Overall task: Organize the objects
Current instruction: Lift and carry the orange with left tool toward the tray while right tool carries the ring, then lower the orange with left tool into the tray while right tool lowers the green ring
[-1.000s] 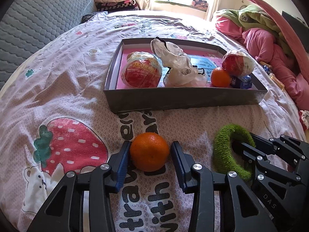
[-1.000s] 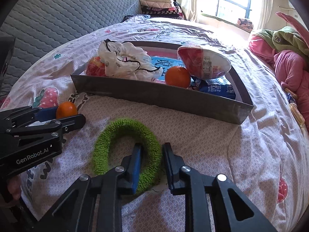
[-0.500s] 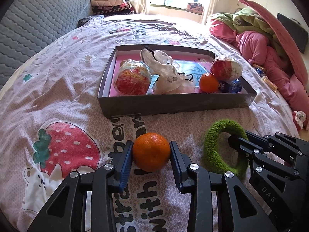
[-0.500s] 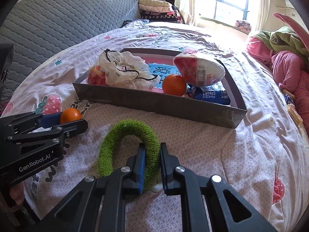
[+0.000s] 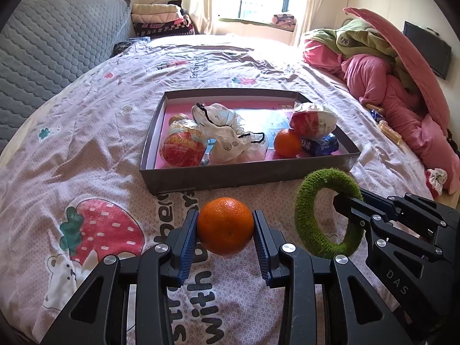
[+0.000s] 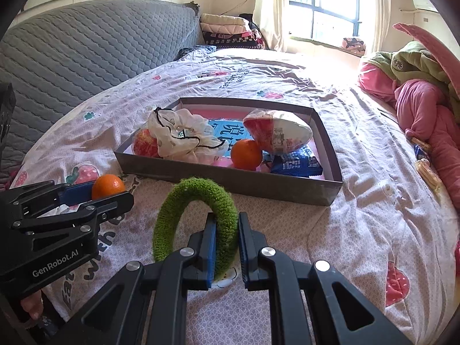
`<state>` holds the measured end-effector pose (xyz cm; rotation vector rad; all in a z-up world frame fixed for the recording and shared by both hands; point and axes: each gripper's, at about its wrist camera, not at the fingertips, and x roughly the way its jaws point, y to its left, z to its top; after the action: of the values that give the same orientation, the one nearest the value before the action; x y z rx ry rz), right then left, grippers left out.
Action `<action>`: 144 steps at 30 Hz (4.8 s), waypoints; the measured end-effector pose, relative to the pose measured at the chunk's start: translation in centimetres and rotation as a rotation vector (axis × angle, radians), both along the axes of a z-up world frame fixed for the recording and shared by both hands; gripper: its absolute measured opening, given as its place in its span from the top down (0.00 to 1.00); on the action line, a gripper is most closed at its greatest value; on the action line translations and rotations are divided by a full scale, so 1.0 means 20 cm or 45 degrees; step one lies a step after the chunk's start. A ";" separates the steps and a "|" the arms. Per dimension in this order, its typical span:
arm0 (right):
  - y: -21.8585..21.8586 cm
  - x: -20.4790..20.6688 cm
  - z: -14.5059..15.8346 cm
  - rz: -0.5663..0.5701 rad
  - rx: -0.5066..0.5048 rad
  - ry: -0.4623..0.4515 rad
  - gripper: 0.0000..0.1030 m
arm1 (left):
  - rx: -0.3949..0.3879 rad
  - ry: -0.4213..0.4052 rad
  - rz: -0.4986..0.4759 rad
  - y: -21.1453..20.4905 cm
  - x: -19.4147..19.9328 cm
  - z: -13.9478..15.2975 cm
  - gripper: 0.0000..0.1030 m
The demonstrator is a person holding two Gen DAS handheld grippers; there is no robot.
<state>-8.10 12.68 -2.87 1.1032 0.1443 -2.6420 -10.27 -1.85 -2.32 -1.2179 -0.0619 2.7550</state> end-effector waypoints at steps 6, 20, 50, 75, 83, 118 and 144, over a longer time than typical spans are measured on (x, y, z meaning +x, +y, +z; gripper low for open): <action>0.04 0.02 0.07 -0.020 -0.019 0.046 0.86 | 0.002 0.036 -0.001 0.02 0.01 0.08 0.63; 0.09 0.03 0.20 -0.050 -0.063 0.122 0.86 | 0.024 0.118 0.023 0.00 -0.02 0.25 0.63; 0.24 -0.16 0.37 -0.123 -0.040 0.240 0.86 | 0.022 0.186 0.001 0.09 -0.23 0.36 0.63; 0.42 -0.39 0.13 -0.246 0.021 0.124 0.86 | 0.023 0.097 -0.028 0.17 -0.45 0.15 0.63; 0.43 -0.46 0.06 -0.253 0.027 0.088 0.86 | 0.025 0.069 -0.030 0.18 -0.51 0.09 0.63; 0.31 -0.56 -0.06 -0.189 0.078 0.063 0.86 | 0.040 0.045 -0.028 0.18 -0.70 -0.05 0.63; 0.29 -0.55 -0.05 -0.189 0.075 0.074 0.66 | 0.048 0.005 -0.085 0.23 -0.68 -0.14 0.63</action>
<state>-19.18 18.45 -3.92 1.0953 0.1588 -2.8202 -23.94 2.65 -5.18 -1.1836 -0.0708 2.6868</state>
